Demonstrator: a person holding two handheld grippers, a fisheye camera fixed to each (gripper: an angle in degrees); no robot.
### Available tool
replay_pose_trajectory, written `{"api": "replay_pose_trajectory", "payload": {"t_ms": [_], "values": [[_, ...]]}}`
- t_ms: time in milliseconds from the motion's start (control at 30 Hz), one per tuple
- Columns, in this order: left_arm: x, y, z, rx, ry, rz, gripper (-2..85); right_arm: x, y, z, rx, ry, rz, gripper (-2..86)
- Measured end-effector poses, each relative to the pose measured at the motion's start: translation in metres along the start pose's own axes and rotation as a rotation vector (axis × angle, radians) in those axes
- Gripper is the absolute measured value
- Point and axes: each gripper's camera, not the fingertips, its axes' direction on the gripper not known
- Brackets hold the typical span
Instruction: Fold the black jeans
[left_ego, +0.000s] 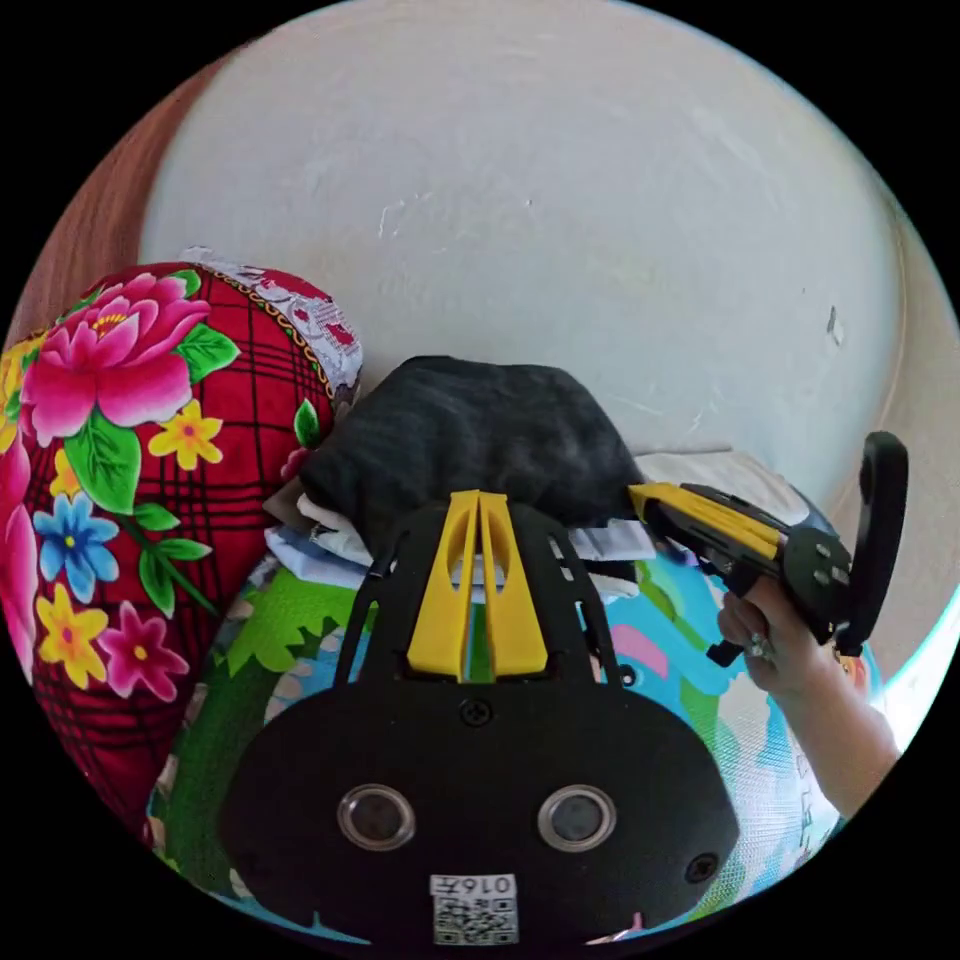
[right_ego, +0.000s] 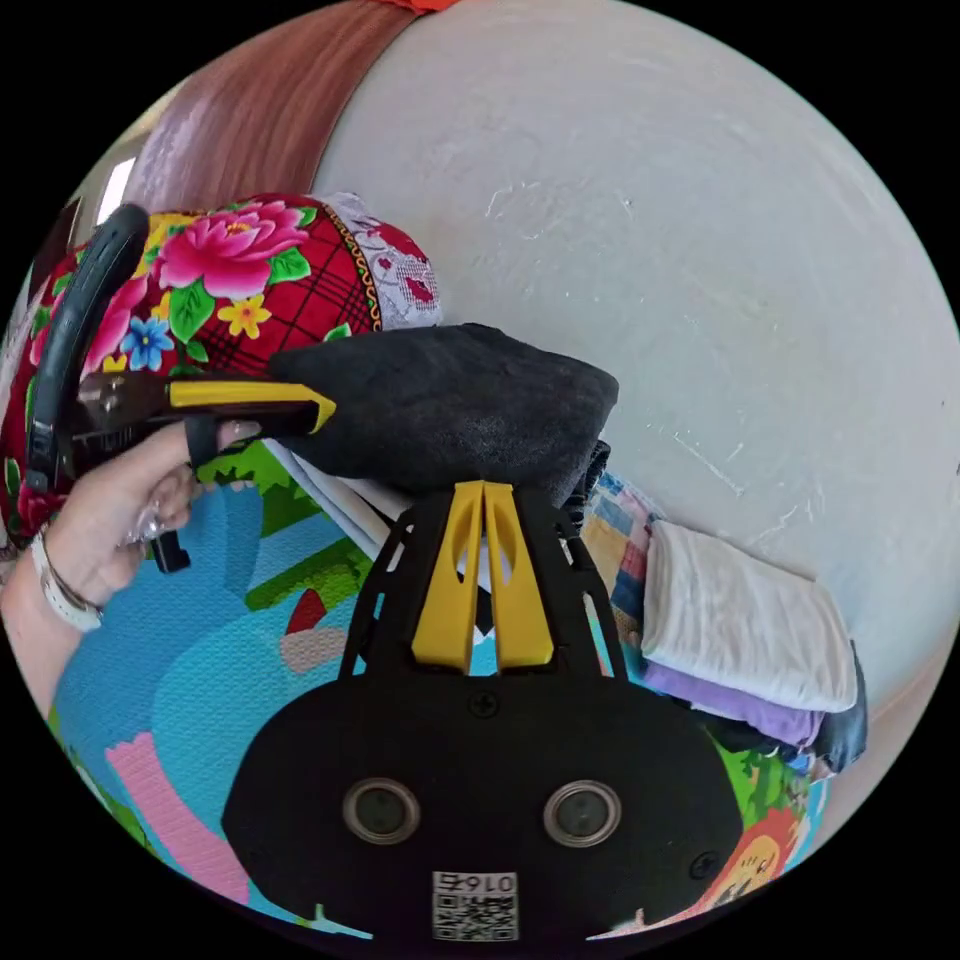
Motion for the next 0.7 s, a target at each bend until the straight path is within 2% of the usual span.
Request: {"api": "replay_pose_trajectory", "payload": {"t_ms": [67, 133, 200, 300, 367, 433, 500, 600, 700], "values": [[0.033, 0.009, -0.024, 0.065, 0.092, -0.001, -1.0, 0.068, 0.030, -0.044, 0.130, -0.074, 0.174, -0.4], [0.067, 0.016, -0.040, 0.063, 0.173, 0.009, -1.0, 0.125, 0.063, -0.078, 0.186, -0.098, 0.242, -0.4], [0.112, 0.025, -0.046, 0.007, 0.287, 0.011, -1.0, 0.181, 0.099, -0.113, 0.208, -0.017, 0.277, -0.3], [0.179, 0.037, -0.034, -0.104, 0.377, 0.088, -1.0, 0.273, 0.155, -0.165, 0.161, 0.212, 0.276, 0.2], [0.216, 0.047, -0.024, -0.173, 0.378, 0.121, -1.0, 0.351, 0.195, -0.199, 0.092, 0.291, 0.387, 1.1], [0.246, 0.060, -0.019, -0.165, 0.354, 0.148, -1.0, 0.398, 0.221, -0.219, 0.078, 0.293, 0.452, 3.0], [0.273, 0.073, -0.015, -0.106, 0.318, 0.192, -1.0, 0.429, 0.239, -0.225, 0.039, 0.262, 0.444, 7.2], [0.295, 0.070, -0.012, -0.111, 0.340, 0.294, -1.0, 0.449, 0.251, -0.213, -0.063, 0.276, 0.342, 13.6], [0.302, 0.059, -0.014, -0.130, 0.414, 0.326, -1.0, 0.448, 0.251, -0.182, -0.180, 0.417, 0.211, 17.8]]}}
